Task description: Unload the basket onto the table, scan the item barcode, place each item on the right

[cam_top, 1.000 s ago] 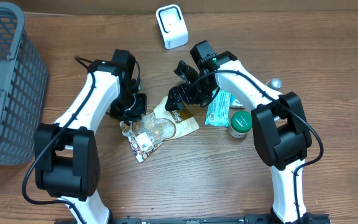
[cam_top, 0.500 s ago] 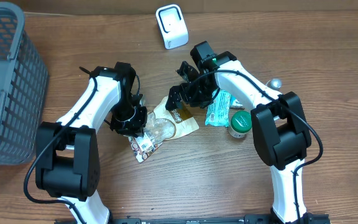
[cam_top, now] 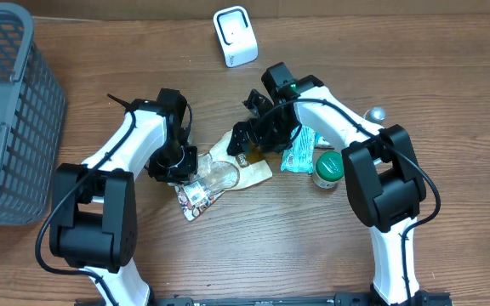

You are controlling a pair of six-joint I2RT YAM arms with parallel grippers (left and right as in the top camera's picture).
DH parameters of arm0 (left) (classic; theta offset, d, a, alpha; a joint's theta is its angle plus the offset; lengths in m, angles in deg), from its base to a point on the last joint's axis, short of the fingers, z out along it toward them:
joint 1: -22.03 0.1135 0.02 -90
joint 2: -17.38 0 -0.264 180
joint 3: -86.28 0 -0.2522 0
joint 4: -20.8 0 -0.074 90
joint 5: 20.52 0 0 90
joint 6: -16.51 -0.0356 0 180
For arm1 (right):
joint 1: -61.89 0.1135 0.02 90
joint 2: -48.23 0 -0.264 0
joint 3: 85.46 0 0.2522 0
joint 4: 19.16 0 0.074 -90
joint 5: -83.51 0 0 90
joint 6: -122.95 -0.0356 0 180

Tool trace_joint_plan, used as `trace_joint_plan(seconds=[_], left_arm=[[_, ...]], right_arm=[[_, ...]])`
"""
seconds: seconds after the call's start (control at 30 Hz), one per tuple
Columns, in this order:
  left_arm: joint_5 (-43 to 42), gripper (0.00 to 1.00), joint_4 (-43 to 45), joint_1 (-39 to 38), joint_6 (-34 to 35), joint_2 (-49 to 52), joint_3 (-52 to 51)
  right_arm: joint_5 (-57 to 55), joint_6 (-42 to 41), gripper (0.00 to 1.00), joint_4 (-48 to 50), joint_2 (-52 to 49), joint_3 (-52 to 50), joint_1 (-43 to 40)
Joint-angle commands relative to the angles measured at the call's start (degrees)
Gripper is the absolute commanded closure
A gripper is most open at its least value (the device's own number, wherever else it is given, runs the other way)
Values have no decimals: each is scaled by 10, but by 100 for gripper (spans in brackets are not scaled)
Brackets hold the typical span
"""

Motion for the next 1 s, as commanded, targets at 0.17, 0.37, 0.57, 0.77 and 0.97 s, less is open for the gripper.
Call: trace_joint_plan(seconds=[0.17, 0.37, 0.57, 0.77, 0.97], left_arm=[[12, 88, 5, 2, 6, 17, -6], [12, 88, 7, 2, 6, 17, -6], [12, 87, 8, 2, 5, 17, -6], [12, 87, 8, 2, 5, 17, -6], [12, 87, 9, 2, 5, 17, -6]], right_arm=[[39, -68, 0, 76, -6, -53, 42], [52, -118, 2, 144, -6, -80, 76], [89, -135, 17, 181, -6, -91, 89], [139, -134, 25, 196, -6, -91, 72], [174, -134, 33, 198, -6, -91, 47]])
